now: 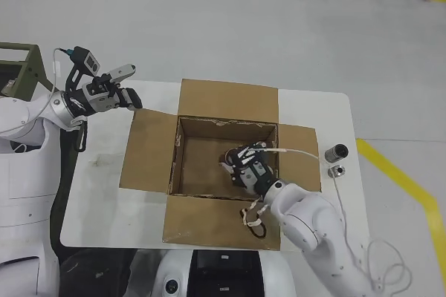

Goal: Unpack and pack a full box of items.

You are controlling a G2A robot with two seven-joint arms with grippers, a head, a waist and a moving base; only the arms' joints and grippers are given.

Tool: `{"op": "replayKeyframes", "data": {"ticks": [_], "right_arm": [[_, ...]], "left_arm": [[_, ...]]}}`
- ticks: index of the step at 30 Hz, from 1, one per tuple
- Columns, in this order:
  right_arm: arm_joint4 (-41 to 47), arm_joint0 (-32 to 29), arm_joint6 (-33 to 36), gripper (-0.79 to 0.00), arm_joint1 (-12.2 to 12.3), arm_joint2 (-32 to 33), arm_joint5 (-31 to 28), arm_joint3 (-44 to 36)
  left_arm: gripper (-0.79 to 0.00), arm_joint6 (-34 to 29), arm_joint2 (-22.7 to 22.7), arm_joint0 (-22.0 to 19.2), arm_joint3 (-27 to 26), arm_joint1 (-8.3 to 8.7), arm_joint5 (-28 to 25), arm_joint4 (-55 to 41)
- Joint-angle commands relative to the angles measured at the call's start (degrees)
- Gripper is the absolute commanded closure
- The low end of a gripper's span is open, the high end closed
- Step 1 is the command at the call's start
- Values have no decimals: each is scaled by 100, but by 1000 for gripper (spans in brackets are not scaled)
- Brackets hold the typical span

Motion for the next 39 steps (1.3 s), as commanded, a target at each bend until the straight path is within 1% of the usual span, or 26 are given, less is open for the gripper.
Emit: {"op": "replayKeyframes", "data": {"ticks": [1, 8, 14, 19, 28, 34, 39], "right_arm": [[-18, 89, 32, 0, -15, -80, -23, 84], [28, 512, 161, 0, -91, -305, -44, 427], [278, 1155, 399, 0, -220, -569, -19, 1006], [453, 1535, 414, 0, -337, -852, 21, 1484], [546, 1885, 389, 0, -490, -1234, -62, 2111], [625, 2178, 490, 0, -609, -1452, -83, 2510], [639, 2305, 442, 0, -693, -1608, -114, 2762]], "left_arm": [[-785, 0, 0, 0, 0, 0, 0, 0], [-785, 0, 0, 0, 0, 0, 0, 0], [-785, 0, 0, 0, 0, 0, 0, 0], [-785, 0, 0, 0, 0, 0, 0, 0], [-785, 0, 0, 0, 0, 0, 0, 0], [-785, 0, 0, 0, 0, 0, 0, 0], [-785, 0, 0, 0, 0, 0, 0, 0]]}}
